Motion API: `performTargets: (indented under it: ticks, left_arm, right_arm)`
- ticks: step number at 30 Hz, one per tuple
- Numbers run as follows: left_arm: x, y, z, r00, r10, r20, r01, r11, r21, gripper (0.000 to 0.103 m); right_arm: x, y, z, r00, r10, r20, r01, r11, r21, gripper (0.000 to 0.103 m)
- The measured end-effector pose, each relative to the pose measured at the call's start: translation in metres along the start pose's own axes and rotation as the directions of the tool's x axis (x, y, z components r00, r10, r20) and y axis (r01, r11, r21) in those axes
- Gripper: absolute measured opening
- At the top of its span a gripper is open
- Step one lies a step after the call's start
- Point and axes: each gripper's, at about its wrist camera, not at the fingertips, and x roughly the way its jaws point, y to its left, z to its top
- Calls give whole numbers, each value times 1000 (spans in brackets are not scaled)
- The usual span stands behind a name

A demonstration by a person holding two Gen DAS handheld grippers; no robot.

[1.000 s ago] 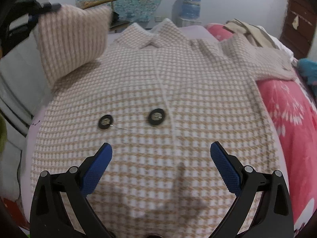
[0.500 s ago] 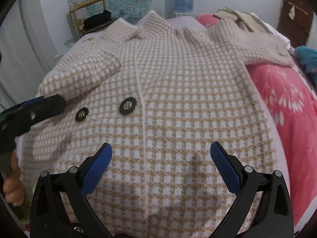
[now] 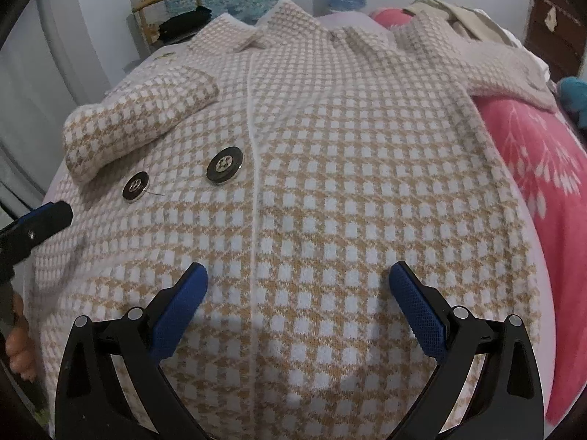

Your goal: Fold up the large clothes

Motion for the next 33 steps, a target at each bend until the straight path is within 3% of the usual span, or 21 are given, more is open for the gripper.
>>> performTargets:
  ticks: [3, 6, 11, 14, 17, 21, 22, 24, 28, 31, 33]
  left_arm:
    - [8, 15, -3, 999, -37, -23, 36, 998, -49, 98]
    - [5, 22, -5, 997, -75, 25, 76, 995, -67, 98]
    - [2, 33, -7, 989, -143, 48, 147, 985, -86, 98]
    - [1, 33, -7, 988, -149, 33, 151, 986, -70, 98]
    - [0, 30, -8, 991, -135, 22, 136, 989, -55, 98]
    - [2, 25, -10, 993, -116, 35, 118, 992, -43, 98]
    - [2, 24, -10, 993, -110, 38, 112, 993, -40, 98]
    - [3, 22, -10, 994, -100, 38, 101, 994, -37, 98]
    - [3, 25, -9, 992, -118, 44, 121, 990, -70, 98]
    - [1, 30, -9, 988, -145, 48, 149, 985, -91, 98]
    - [1, 32, -8, 987, -156, 44, 160, 983, -95, 98]
  right_arm:
    - [-1, -2, 1, 1000, 26, -9, -26, 999, -23, 95]
    - [-7, -5, 8, 999, 23, -22, -23, 1000, -9, 95]
    - [-47, 10, 50, 987, 113, 116, -113, 994, -3, 95]
    - [-60, 44, 85, 962, 226, 156, -212, 972, -98, 95]
    - [-62, 95, 111, 921, 367, 131, -331, 915, -231, 95]
    - [-30, 166, 129, 933, 358, 23, -320, 859, -399, 95]
    - [-21, 173, 131, 934, 356, 2, -324, 852, -412, 90]
    - [6, 192, 133, 959, 279, -43, -265, 837, -478, 81]
    - [33, 197, 123, 980, 169, -105, -199, 820, -537, 35]
    - [25, 162, 126, 960, 249, -129, -280, 859, -428, 19]
    - [7, 133, 126, 948, 306, -88, -318, 889, -329, 16]
